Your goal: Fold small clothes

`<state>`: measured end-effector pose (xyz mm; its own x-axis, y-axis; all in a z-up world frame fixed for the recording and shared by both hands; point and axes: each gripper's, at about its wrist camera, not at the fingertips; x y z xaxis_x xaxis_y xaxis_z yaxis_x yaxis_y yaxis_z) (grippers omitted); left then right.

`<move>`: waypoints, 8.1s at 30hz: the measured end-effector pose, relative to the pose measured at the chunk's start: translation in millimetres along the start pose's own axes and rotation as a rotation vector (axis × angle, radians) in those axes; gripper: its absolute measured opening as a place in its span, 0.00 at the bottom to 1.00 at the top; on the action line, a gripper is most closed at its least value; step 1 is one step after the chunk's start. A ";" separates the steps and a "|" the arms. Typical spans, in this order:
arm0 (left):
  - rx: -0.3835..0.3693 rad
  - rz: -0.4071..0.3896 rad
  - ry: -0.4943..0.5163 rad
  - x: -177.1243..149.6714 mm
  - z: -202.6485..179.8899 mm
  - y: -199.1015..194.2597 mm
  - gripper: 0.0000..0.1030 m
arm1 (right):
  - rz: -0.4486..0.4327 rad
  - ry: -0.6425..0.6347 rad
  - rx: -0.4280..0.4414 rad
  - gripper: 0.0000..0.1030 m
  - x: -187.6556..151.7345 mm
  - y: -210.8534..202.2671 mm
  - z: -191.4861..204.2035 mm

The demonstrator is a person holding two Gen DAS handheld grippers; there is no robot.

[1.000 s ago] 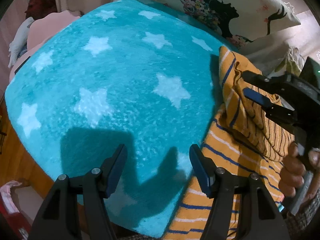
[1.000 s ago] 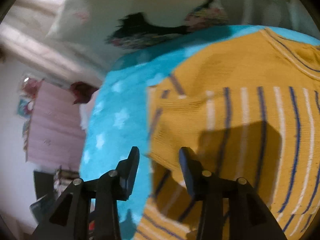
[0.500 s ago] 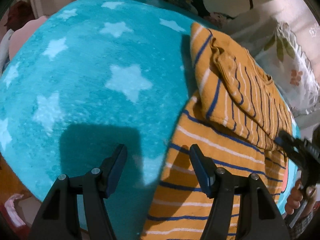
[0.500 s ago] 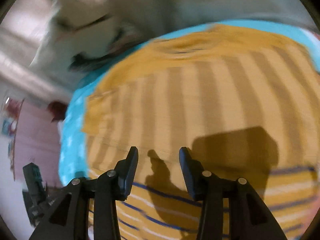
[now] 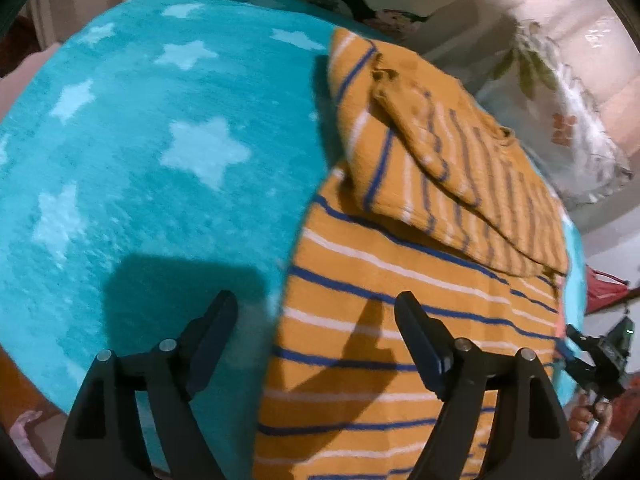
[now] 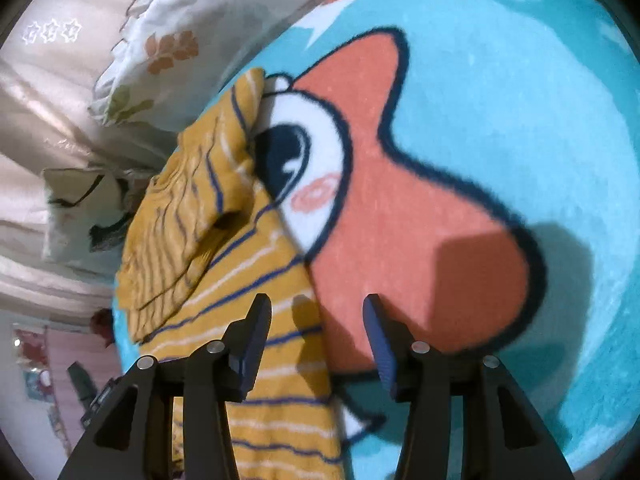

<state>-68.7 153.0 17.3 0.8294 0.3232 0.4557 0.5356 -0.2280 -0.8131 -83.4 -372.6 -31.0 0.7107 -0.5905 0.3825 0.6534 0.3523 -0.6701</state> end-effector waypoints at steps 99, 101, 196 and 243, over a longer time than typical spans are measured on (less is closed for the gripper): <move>-0.195 -0.110 0.077 95.2 -63.6 -33.8 0.04 | -0.083 -0.676 0.117 0.06 32.5 -9.0 191.7; -0.175 -0.126 0.118 123.5 -77.1 -22.0 0.04 | -0.110 -0.660 0.091 0.06 56.2 5.2 201.8; 0.380 -0.141 -0.030 -20.2 -49.8 -72.7 0.68 | -0.045 -0.876 -0.229 0.78 -60.7 90.6 161.9; 0.185 -0.001 0.105 61.5 29.4 2.3 0.36 | 0.124 -0.935 -0.094 0.33 -85.9 269.9 397.4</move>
<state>-21.2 199.4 32.8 0.8458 0.2238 0.4843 0.5065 -0.0519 -0.8607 135.5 61.7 8.1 0.7210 0.2827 0.6326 0.5647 0.2894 -0.7729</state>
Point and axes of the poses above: each gripper's, at about its wrist camera, not at the fingertips, and y roughly the way its jaws point, z to its left, x to its top, and after that the axes turned 10 degrees about -z, right-handed
